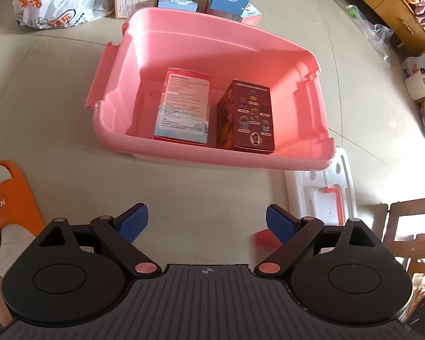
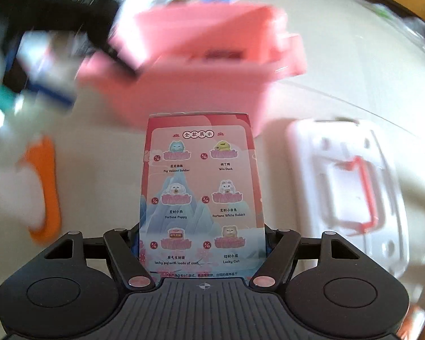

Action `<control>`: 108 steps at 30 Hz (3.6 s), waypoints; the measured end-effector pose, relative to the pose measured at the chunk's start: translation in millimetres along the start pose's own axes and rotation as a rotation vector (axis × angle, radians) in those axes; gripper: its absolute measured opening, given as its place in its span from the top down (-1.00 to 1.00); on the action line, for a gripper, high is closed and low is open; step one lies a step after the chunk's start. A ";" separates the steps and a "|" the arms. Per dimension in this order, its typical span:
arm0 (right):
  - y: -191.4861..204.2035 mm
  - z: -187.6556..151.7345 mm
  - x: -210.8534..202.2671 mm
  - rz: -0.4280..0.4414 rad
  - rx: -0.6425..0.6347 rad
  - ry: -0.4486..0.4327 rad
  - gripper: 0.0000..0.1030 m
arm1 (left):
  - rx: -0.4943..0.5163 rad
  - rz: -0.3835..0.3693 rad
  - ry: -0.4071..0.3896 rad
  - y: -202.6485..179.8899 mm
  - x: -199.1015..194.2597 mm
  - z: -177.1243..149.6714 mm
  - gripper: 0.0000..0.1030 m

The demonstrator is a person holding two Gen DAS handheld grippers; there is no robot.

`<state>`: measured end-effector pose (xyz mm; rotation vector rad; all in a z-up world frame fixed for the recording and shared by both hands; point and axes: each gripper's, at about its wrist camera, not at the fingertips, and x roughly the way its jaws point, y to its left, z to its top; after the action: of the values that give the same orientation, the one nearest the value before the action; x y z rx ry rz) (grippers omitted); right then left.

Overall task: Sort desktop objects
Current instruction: 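Lift the pink patterned box and carry it over the pink bin, then lower the box into the bin, open the right gripper and withdraw, then move the right gripper to the pink handle of the white lid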

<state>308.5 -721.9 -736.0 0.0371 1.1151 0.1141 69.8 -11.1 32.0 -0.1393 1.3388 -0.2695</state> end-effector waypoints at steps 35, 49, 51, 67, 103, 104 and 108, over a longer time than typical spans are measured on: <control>60.7 196.7 54.6 0.017 -0.186 -0.001 -0.29 | 0.210 0.008 -0.036 5.5 45.9 -32.7 -0.80; 66.5 185.8 121.0 0.038 -0.196 0.096 -0.29 | 0.150 0.031 0.023 23.7 61.3 -33.4 -0.80; 67.2 183.0 121.8 0.036 -0.208 0.092 -0.30 | 0.161 0.043 0.022 22.5 60.0 -34.7 -0.80; 22.7 182.7 -0.5 0.027 -0.235 -0.183 -0.98 | 0.246 0.072 -0.003 -6.0 21.1 -49.4 -0.80; -186.0 35.6 89.4 -0.209 -0.036 0.152 -0.04 | 0.329 0.125 0.106 -96.4 55.2 -56.1 -0.80; -187.9 34.8 94.4 -0.207 -0.034 0.162 0.02 | 0.331 0.130 0.102 -97.7 56.6 -55.0 -0.80; -195.7 32.2 107.8 -0.174 -0.013 0.168 0.28 | 0.321 0.133 0.099 -100.9 62.1 -51.2 -0.80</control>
<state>398.6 -903.6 -835.3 -0.0826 1.2802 -0.0317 21.4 -122.1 -12.5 0.2348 1.3787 -0.3780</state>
